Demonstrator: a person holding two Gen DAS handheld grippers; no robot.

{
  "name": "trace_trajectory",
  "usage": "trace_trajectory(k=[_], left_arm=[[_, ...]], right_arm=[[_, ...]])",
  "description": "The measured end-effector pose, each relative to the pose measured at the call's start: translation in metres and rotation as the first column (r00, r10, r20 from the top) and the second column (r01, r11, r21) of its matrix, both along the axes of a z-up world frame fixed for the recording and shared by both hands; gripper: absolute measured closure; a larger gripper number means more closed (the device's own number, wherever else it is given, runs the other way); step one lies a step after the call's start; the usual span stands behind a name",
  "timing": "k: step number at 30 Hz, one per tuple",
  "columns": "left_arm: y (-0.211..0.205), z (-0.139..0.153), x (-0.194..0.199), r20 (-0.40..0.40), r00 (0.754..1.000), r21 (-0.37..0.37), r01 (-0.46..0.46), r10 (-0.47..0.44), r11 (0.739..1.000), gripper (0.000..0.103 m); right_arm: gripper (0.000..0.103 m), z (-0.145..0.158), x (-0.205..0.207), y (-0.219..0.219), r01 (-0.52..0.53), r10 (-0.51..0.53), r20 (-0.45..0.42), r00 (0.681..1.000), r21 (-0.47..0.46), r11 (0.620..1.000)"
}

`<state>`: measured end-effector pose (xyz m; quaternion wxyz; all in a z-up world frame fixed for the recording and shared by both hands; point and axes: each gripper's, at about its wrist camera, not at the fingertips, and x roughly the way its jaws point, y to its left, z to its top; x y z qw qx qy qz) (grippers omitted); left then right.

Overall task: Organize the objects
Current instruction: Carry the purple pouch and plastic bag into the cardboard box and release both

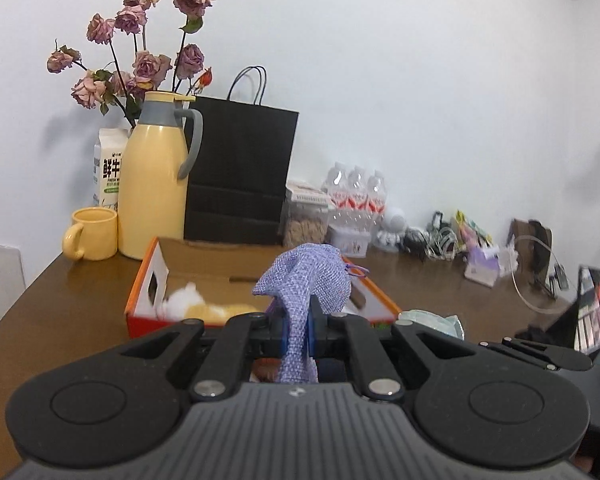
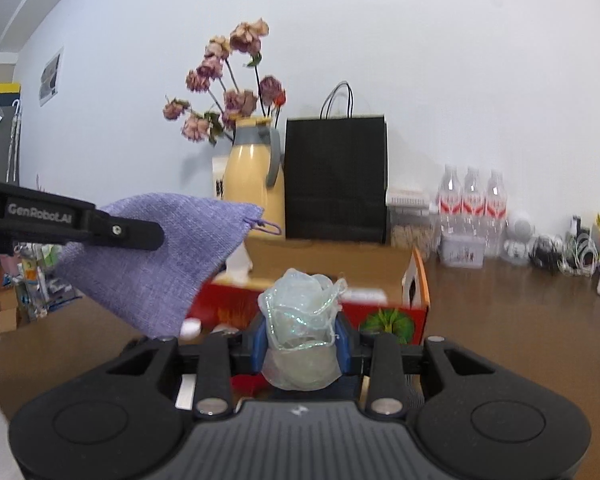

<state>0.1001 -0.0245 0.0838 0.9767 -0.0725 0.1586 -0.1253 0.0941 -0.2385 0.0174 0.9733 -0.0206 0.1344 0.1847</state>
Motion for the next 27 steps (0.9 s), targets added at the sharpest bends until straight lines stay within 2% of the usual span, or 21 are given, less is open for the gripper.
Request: trace_trajectory(k=[7, 11, 16, 19, 24, 27], left_arm=[[0.0, 0.009, 0.064, -0.013, 1.0, -0.078, -0.029, 0.028, 0.997, 0.094], [-0.002, 0.007, 0.099, -0.029, 0.999, -0.085, -0.044, 0.042, 0.995, 0.094], [-0.001, -0.005, 0.145, -0.04, 0.995, -0.107, -0.09, 0.086, 0.99, 0.094], [0.003, -0.02, 0.174, -0.078, 0.992, -0.112, -0.111, 0.103, 0.987, 0.094], [0.007, -0.045, 0.203, -0.144, 0.986, -0.084, -0.099, 0.086, 0.992, 0.094], [0.007, -0.051, 0.205, -0.16, 0.983, -0.057, -0.099, 0.089, 0.993, 0.091]], right_arm=[[0.071, 0.018, 0.062, 0.02, 0.005, -0.005, 0.044, 0.999, 0.009, 1.0], [0.071, 0.019, 0.102, 0.032, 0.007, -0.007, 0.034, 0.999, 0.007, 1.0], [0.071, 0.009, 0.156, 0.045, 0.027, -0.027, -0.016, 1.0, 0.008, 1.0], [0.071, -0.003, 0.184, 0.051, 0.048, -0.048, -0.066, 0.997, 0.005, 0.999], [0.071, -0.02, 0.203, 0.055, 0.031, -0.032, -0.126, 0.992, -0.01, 0.999], [0.068, -0.025, 0.207, 0.056, 0.037, -0.041, -0.144, 0.989, -0.03, 0.999]])
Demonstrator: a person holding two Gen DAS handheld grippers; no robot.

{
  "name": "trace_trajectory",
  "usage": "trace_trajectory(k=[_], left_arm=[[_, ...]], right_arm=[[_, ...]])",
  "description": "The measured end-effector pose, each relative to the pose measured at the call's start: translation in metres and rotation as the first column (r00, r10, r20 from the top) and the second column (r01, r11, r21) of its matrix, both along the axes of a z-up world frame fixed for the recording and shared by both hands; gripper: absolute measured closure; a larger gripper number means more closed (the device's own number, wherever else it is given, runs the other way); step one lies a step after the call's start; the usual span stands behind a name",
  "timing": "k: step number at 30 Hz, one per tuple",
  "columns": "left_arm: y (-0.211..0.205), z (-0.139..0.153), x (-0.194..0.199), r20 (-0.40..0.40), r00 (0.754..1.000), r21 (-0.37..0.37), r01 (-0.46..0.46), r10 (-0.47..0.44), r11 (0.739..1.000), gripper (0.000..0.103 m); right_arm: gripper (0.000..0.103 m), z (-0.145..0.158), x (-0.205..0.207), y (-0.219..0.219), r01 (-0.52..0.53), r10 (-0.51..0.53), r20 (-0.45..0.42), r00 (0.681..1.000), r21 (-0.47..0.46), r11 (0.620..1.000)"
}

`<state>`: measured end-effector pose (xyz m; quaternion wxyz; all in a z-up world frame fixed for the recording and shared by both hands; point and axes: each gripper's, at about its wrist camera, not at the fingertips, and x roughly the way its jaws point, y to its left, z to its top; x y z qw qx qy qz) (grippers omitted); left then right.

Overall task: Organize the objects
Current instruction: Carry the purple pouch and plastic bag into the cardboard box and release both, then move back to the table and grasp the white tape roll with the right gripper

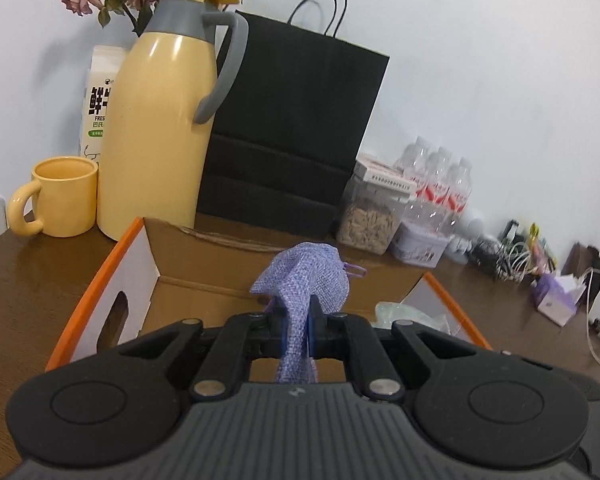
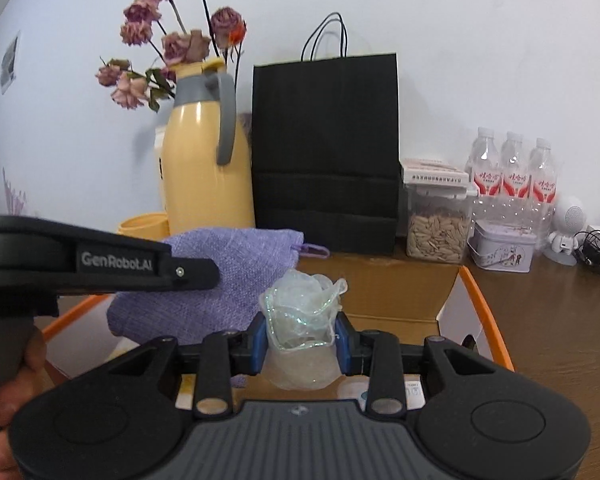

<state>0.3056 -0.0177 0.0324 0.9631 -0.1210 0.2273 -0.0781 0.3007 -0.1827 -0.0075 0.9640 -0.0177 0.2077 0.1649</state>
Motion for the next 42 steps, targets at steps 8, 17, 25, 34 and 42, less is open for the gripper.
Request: trace_trajectory(k=[8, 17, 25, 34, 42], left_arm=[[-0.006, 0.002, -0.019, 0.097, 0.993, 0.102, -0.07, 0.06, 0.992, 0.0], [-0.006, 0.007, -0.033, 0.126, 0.986, 0.132, -0.129, 0.112, 0.983, 0.0], [-0.004, 0.008, -0.049, 0.168, 0.976, 0.129, -0.159, 0.137, 0.979, 0.0], [-0.004, 0.025, -0.086, 0.284, 0.943, 0.093, -0.208, 0.174, 0.974, 0.0], [0.006, 0.05, -0.126, 0.307, 0.934, 0.082, -0.216, 0.181, 0.973, 0.0]], right_arm=[[0.014, -0.002, -0.008, -0.002, 0.037, -0.037, 0.013, 0.999, -0.037, 0.999], [0.005, 0.002, -0.016, -0.01, 0.071, -0.071, 0.03, 0.997, -0.012, 0.997], [0.0, 0.006, -0.029, -0.014, 0.083, -0.082, 0.046, 0.996, -0.028, 0.996], [0.0, 0.022, -0.053, -0.019, 0.076, -0.074, 0.11, 0.991, -0.017, 0.997], [0.0, 0.051, -0.099, -0.02, 0.037, -0.033, 0.188, 0.982, -0.019, 0.999]])
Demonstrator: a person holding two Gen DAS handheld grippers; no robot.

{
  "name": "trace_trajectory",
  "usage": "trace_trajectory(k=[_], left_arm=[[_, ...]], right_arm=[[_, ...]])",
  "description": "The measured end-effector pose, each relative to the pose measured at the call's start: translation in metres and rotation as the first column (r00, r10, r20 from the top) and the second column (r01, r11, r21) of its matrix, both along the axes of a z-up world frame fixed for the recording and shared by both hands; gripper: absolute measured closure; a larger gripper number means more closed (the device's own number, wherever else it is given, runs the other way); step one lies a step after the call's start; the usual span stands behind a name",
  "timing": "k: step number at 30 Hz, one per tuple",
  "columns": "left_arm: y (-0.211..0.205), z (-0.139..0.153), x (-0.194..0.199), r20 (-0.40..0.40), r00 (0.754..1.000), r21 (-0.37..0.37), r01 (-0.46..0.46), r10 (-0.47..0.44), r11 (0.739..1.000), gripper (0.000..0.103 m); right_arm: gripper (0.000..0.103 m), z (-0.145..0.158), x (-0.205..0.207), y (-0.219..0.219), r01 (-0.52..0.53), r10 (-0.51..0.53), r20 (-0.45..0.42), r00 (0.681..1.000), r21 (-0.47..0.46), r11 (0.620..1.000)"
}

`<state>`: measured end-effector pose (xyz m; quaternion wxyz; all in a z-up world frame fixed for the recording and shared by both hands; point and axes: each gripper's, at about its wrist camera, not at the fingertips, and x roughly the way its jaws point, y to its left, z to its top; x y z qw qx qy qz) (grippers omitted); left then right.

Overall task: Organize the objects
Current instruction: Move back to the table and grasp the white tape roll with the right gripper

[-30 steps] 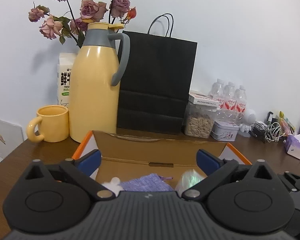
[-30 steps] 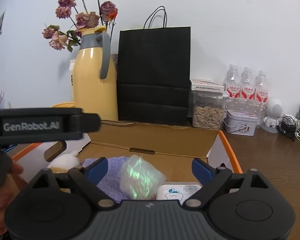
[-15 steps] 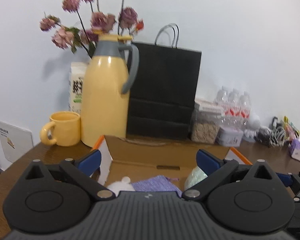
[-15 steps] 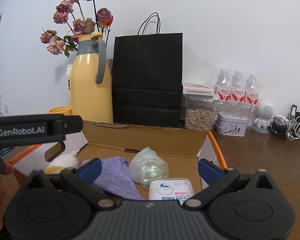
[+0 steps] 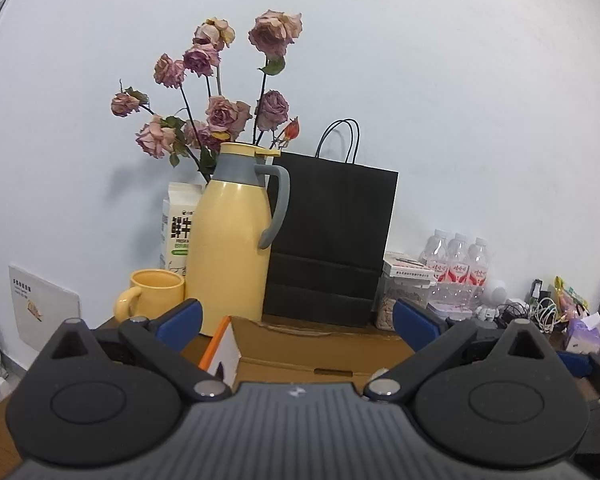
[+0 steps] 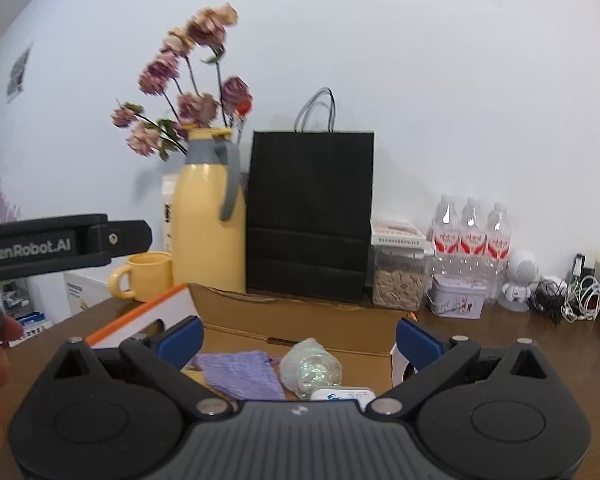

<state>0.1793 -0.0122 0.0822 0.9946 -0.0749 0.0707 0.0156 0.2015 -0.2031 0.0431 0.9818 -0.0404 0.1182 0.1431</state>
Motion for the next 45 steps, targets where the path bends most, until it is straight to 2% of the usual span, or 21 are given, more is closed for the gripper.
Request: trace_trajectory(k=[9, 19, 23, 25, 27, 34, 36, 40, 41, 45], left_arm=[[0.016, 0.004, -0.048, -0.09, 0.996, 0.028, -0.004, 0.006, 1.0, 0.0], [0.031, -0.024, -0.093, -0.208, 0.978, 0.053, 0.008, 0.003, 0.999, 0.0], [0.036, -0.044, -0.107, -0.263, 0.965, 0.038, 0.011, -0.001, 0.999, 0.0], [0.04, -0.054, -0.112, -0.297, 0.955, 0.017, 0.017, -0.011, 1.0, 0.0], [0.042, -0.064, -0.119, -0.326, 0.945, 0.0, 0.03, -0.028, 1.0, 0.0], [0.039, -0.077, -0.127, -0.355, 0.933, -0.006, 0.066, -0.064, 0.998, 0.0], [0.037, -0.077, -0.128, -0.355, 0.932, -0.009, 0.075, -0.074, 0.997, 0.0], [0.033, -0.077, -0.127, -0.357, 0.93, -0.007, 0.089, -0.086, 0.996, 0.0], [0.033, -0.077, -0.127, -0.359, 0.929, -0.007, 0.091, -0.087, 0.996, 0.0], [0.03, -0.079, -0.126, -0.367, 0.925, -0.008, 0.1, -0.096, 0.995, 0.0]], right_arm=[[0.0, 0.007, -0.063, -0.009, -0.025, 0.025, -0.009, 1.0, -0.024, 0.999], [0.002, -0.033, -0.113, -0.014, -0.069, 0.061, -0.139, 0.988, -0.055, 0.996], [0.018, -0.054, -0.125, -0.011, -0.086, 0.073, -0.198, 0.977, -0.058, 0.995], [0.03, -0.064, -0.128, -0.01, -0.094, 0.08, -0.227, 0.971, -0.052, 0.994], [0.05, -0.074, -0.131, -0.008, -0.103, 0.089, -0.253, 0.963, -0.043, 0.994], [0.068, -0.079, -0.127, 0.0, -0.115, 0.103, -0.254, 0.962, -0.033, 0.993], [0.077, -0.081, -0.124, 0.002, -0.111, 0.098, -0.258, 0.961, -0.036, 0.993], [0.088, -0.082, -0.121, 0.005, -0.123, 0.11, -0.252, 0.961, -0.036, 0.992], [0.095, -0.083, -0.121, 0.006, -0.129, 0.114, -0.256, 0.96, -0.04, 0.991], [0.095, -0.084, -0.124, 0.006, -0.134, 0.119, -0.249, 0.961, -0.041, 0.99]])
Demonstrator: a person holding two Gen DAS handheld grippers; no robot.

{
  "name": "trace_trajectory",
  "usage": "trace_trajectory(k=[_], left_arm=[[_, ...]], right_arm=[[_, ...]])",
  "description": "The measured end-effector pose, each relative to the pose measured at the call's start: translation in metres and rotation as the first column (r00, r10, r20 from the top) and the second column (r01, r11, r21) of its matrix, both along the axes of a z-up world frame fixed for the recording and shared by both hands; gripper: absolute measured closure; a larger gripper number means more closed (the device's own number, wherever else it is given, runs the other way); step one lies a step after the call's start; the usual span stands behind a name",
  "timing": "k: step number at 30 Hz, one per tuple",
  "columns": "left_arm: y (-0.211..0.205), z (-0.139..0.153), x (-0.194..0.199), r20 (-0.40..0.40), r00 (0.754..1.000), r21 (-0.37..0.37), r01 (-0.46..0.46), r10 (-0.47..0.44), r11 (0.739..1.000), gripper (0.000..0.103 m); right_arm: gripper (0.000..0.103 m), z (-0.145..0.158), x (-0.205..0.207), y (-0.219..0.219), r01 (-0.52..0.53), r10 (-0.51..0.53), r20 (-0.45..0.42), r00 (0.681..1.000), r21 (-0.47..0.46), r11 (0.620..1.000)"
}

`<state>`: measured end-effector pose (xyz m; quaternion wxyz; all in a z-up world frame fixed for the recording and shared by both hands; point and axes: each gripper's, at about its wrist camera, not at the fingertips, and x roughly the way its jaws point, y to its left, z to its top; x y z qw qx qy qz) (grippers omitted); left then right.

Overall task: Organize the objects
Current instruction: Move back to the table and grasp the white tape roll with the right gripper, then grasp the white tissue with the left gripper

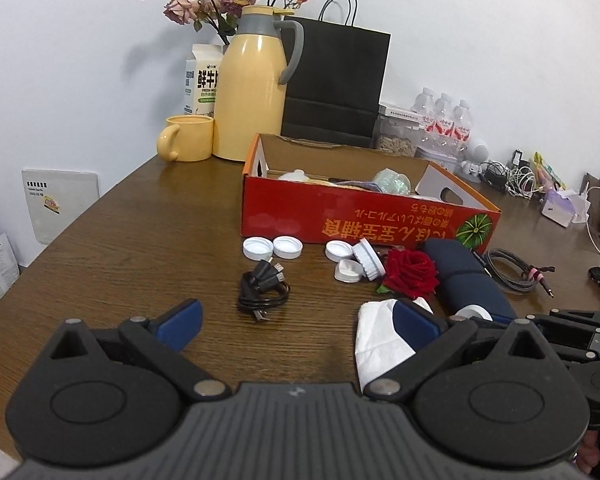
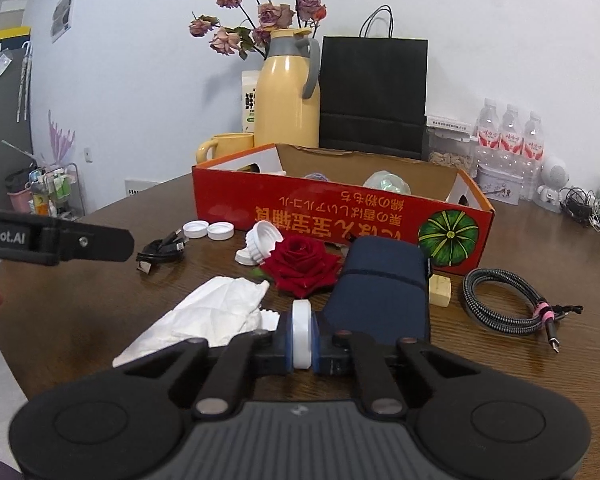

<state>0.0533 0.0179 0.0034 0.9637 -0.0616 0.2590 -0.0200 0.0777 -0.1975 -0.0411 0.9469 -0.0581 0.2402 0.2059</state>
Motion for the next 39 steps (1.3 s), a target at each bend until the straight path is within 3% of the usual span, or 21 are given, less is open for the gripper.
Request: trace_trajectory(k=[10, 19, 22, 31, 33, 39], left_arm=[[-0.018, -0.007, 0.002, -0.05, 0.995, -0.022, 0.087, -0.088, 0.996, 0.0], [-0.052, -0.025, 0.019, -0.152, 0.964, -0.049, 0.214, -0.219, 0.976, 0.0], [-0.059, -0.031, 0.027, -0.177, 0.96, -0.049, 0.211, -0.217, 0.976, 0.0], [-0.065, -0.033, 0.028, -0.153, 0.971, -0.025, 0.182, -0.183, 0.983, 0.0], [-0.063, -0.033, 0.026, -0.143, 0.972, -0.031, 0.182, -0.185, 0.983, 0.002], [-0.062, -0.033, 0.015, -0.106, 0.976, -0.005, 0.189, -0.188, 0.982, 0.03]], right_arm=[[0.095, 0.016, -0.014, -0.014, 0.026, -0.031, 0.069, 0.997, 0.062, 0.998], [0.095, 0.018, -0.02, -0.033, 0.079, -0.085, 0.081, 0.993, 0.083, 0.993], [0.095, 0.016, -0.021, -0.037, 0.085, -0.091, 0.074, 0.993, 0.089, 0.992], [0.095, 0.011, -0.021, -0.043, 0.085, -0.092, 0.065, 0.994, 0.106, 0.991], [0.095, 0.01, -0.021, -0.043, 0.084, -0.091, 0.064, 0.994, 0.107, 0.991], [0.095, 0.009, -0.022, -0.043, 0.084, -0.091, 0.061, 0.994, 0.108, 0.991]])
